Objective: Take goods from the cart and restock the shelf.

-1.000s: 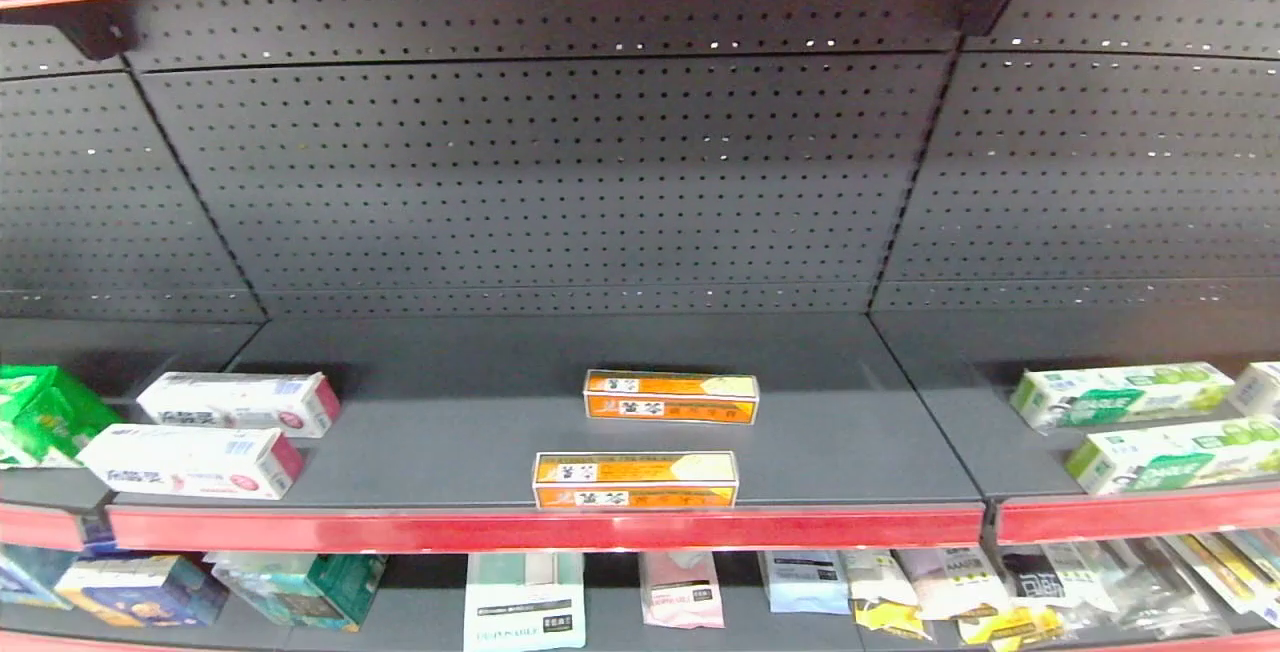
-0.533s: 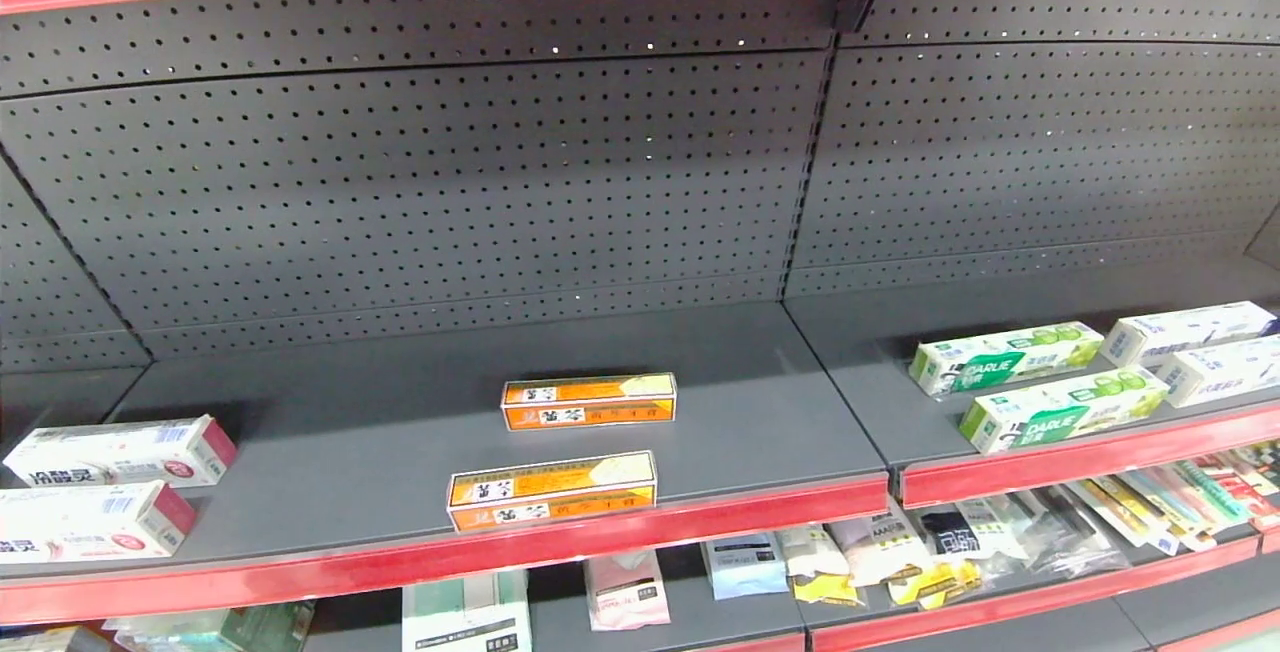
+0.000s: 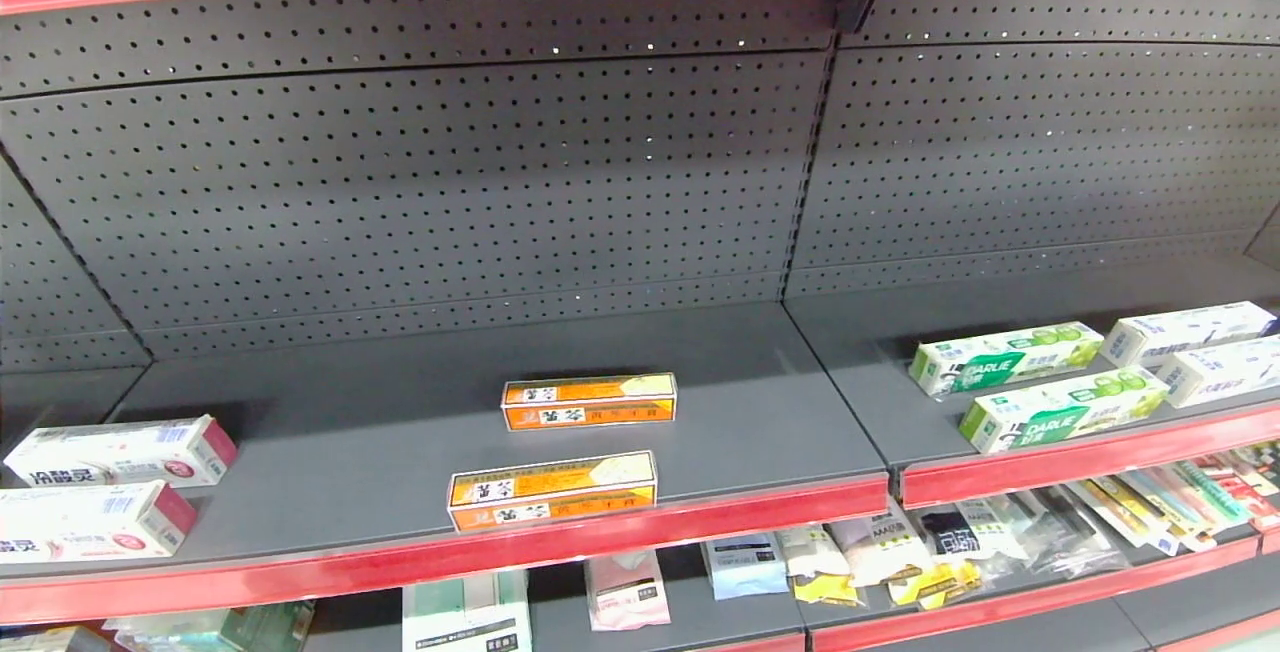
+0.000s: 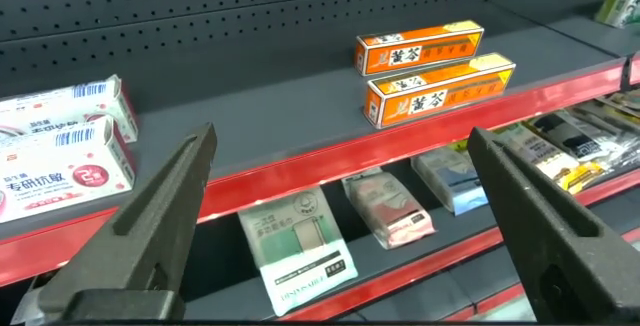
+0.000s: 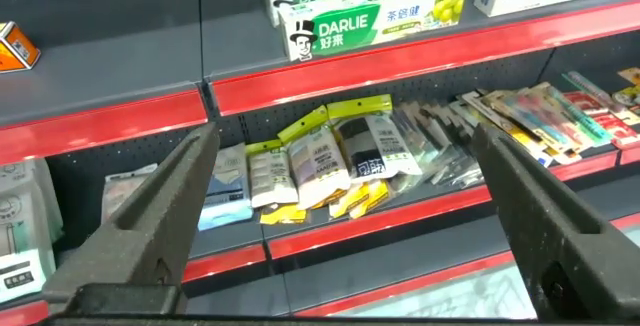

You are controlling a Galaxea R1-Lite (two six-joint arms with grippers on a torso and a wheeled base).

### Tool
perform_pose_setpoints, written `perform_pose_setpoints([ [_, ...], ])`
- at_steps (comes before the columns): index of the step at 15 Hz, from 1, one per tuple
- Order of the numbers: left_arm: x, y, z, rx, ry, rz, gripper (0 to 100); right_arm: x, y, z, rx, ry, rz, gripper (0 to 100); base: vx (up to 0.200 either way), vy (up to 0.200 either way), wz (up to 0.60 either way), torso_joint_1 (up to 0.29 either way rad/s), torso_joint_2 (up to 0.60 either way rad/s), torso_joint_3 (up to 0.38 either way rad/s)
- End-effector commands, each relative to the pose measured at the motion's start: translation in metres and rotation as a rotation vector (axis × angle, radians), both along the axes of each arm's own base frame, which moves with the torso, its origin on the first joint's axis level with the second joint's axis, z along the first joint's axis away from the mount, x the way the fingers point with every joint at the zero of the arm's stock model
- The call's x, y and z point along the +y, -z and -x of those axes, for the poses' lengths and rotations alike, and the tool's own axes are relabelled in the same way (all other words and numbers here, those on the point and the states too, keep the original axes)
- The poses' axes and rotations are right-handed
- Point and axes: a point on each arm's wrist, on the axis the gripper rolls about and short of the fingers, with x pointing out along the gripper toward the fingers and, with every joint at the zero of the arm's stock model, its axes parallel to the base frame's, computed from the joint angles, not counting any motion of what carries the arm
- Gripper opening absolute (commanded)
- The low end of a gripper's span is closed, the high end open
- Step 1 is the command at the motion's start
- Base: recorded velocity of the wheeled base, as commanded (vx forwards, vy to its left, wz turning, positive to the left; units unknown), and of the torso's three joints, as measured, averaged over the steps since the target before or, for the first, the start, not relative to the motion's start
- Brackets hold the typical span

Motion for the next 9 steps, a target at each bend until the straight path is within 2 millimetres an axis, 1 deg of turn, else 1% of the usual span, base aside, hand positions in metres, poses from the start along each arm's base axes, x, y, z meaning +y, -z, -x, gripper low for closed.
perform_pose_setpoints([
  [1, 0.0000, 0.0000, 0.0000, 0.000, 0.001, 0.000, 100, 0.0000, -0.0002, -0.0003, 0.004, 0.000, 0.000, 100, 0.000, 0.000, 0.00, 0.000, 0.00, 0.000],
  [9, 0.0001, -0.0004, -0.0001, -0.002, -0.012, 0.004, 100, 0.0000, 0.0003, -0.0004, 0.005, 0.000, -0.001, 100, 0.000, 0.000, 0.00, 0.000, 0.00, 0.000],
])
